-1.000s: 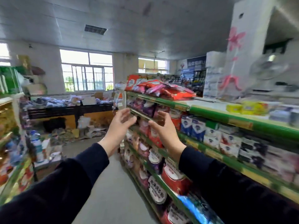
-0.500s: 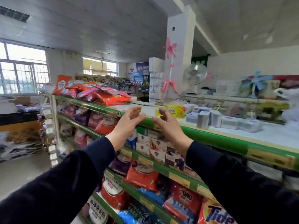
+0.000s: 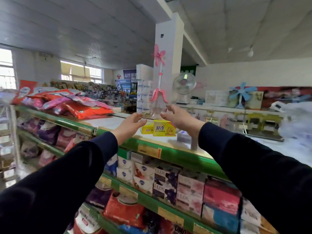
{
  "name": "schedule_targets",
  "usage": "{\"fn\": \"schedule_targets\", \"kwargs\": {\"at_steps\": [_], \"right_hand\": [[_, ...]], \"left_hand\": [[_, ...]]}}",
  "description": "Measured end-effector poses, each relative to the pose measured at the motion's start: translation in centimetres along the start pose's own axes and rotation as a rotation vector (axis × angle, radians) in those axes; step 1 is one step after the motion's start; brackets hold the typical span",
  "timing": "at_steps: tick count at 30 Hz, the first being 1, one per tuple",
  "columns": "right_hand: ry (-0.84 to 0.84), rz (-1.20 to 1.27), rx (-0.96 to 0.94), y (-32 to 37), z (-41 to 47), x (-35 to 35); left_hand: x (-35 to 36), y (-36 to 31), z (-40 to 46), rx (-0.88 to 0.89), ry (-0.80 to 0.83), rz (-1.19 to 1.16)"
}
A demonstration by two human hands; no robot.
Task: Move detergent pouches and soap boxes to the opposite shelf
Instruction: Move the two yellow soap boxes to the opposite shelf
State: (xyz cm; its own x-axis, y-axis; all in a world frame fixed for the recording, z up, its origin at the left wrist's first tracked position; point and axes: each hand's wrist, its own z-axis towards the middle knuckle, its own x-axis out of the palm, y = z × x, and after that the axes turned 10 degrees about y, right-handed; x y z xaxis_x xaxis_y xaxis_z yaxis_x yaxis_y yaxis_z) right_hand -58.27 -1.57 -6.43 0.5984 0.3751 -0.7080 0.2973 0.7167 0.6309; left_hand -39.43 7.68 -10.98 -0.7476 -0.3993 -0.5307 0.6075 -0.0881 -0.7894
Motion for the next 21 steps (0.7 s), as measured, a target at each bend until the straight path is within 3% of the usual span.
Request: {"fn": "schedule_targets", "kwargs": {"at_steps": [11,15,18,21], "right_hand": [[0.326,-0.583,0.273,-2.6,6.2,-1.0],[0.298,-0.716,0.263,-3.4,7.3,-0.6],[0.236,-0.785,0.219,-3.5,7.4,-0.7],[0.285,-0.726,0.225,-3.7,7.1,-1.3]], "left_hand": [[-1.9,4.7,8.8,-0.143,0.113,0.242],[-1.3,5.4,9.5,-0.194,0.195,0.299],[-1.4,5.5,9.5,-0.126,0.208,0.338],[-1.6,5.4,9.8,-0.066,0.198,0.304]]}}
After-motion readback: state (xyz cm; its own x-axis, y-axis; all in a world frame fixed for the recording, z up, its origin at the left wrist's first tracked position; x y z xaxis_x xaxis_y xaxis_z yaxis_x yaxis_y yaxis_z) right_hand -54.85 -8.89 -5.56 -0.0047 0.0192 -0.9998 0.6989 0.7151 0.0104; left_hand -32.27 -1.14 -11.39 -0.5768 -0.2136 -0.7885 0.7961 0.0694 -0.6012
